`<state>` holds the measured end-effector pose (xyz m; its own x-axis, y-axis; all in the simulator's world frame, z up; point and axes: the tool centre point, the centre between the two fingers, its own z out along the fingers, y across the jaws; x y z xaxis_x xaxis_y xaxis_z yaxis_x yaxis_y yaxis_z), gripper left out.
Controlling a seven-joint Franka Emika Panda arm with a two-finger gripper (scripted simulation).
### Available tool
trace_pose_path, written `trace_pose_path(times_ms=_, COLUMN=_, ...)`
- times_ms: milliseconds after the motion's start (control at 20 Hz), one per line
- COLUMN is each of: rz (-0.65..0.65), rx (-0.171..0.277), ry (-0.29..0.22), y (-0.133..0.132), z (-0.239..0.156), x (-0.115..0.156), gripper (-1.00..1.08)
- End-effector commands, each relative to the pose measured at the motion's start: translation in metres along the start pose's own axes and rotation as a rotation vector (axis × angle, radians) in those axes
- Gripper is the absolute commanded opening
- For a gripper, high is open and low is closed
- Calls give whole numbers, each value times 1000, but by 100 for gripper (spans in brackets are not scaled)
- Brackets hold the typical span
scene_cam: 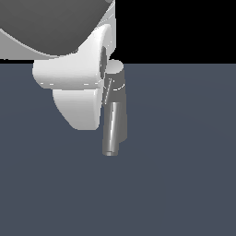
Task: Turn on the faucet by rotating a designated handle.
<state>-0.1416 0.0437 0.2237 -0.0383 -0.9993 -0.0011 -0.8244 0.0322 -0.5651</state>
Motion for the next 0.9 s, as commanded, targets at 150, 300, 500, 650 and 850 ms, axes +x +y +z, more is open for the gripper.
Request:
trace_pose_path(times_ms=150, rz=17, rx=-3, ry=9, y=2, z=1, x=17, gripper=-100)
trace_pose_path(times_ms=300, rz=18, rx=-4, ry=10, y=3, z=1, x=23, gripper=-100)
trace_pose_path(times_ms=500, rz=20, rx=-4, ry=11, y=4, z=1, x=30, gripper=-100)
trace_pose_path(times_ms=650, rz=21, rx=-5, ry=11, y=5, z=1, x=36, gripper=-100)
trace_pose_path(times_ms=850, rz=23, rx=-6, ry=12, y=6, z=1, x=43, gripper=-100)
